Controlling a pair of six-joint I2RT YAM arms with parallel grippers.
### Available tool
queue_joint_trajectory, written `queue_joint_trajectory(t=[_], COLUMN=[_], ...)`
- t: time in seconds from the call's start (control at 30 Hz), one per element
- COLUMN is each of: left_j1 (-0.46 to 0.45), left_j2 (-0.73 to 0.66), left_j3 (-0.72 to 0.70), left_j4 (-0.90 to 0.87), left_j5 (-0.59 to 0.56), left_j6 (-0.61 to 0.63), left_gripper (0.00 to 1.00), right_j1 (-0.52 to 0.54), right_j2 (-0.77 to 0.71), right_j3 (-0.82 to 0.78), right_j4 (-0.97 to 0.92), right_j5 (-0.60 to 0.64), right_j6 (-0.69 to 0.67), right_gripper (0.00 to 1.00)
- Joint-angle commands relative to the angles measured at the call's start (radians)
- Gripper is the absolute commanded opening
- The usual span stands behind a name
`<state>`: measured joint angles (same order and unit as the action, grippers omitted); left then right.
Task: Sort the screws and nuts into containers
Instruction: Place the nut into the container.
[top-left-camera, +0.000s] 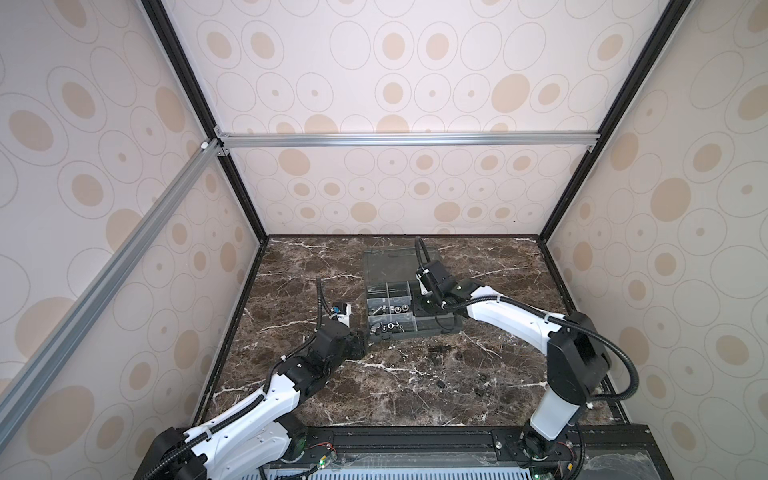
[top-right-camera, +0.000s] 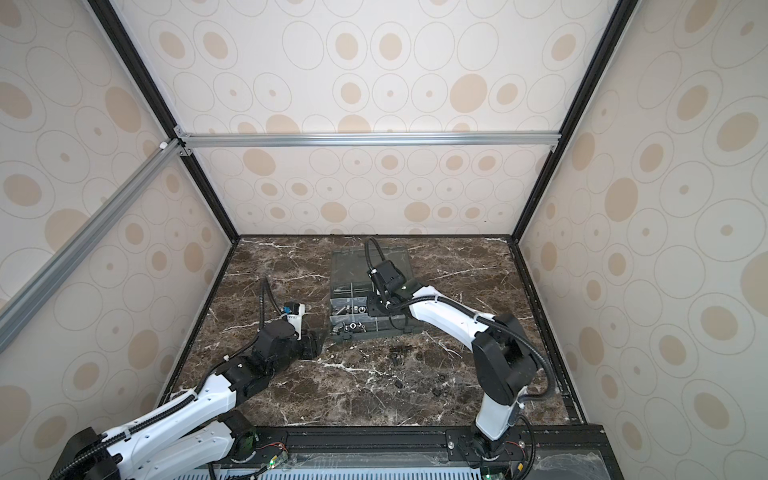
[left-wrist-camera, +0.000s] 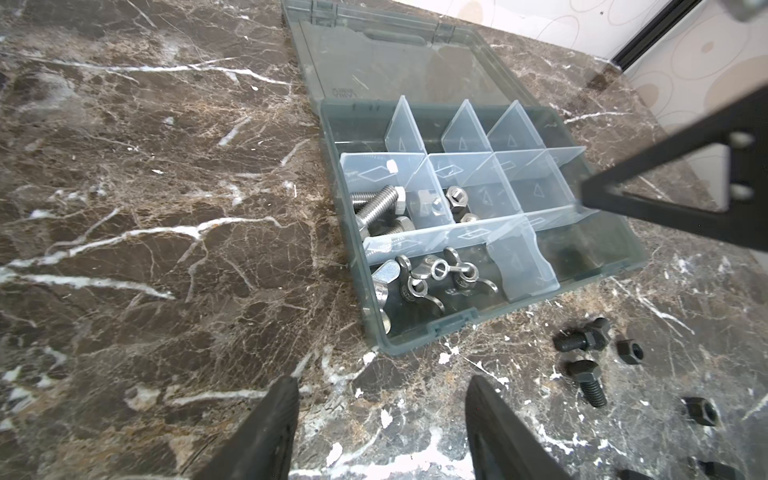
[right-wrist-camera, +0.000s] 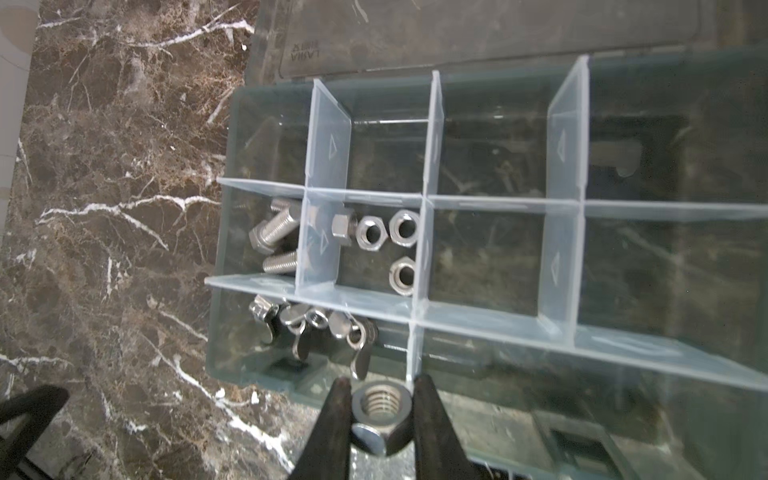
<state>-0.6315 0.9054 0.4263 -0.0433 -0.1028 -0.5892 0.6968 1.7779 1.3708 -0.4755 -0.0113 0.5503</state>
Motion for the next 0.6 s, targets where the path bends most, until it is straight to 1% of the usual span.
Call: queue_joint_trajectory(t=[0.0,0.23,0.37,0.57], left_j1=[0.01,0.009,0.01,0.01], left_j2=[-0.033,-0.084,-0.097,-0.1], left_j3=[-0.008,-0.04,-0.051,-0.058], left_j4=[-0.022,-0.023,-0.019,-0.01], left_j5=[0.006,0.018,0.025,0.032], left_j6=[-0.037,-0.059,-0.066,-0.069], left_gripper=[0.64,0.64,0.64,0.64], right_j1=[0.01,0.012,0.015,0.02], right_j2=[0.077,0.227,0.275,0.303], right_j3=[0.098,0.261,0.285,0.288], right_j4=[-0.046,-0.103,-0.11,-0.124], right_j5=[-0.011,-0.019,-0.024,-0.03], right_j6=[-0.038,-0.066,-0.068,-0.07], right_gripper=[0.22,0.22,0.22,0.24])
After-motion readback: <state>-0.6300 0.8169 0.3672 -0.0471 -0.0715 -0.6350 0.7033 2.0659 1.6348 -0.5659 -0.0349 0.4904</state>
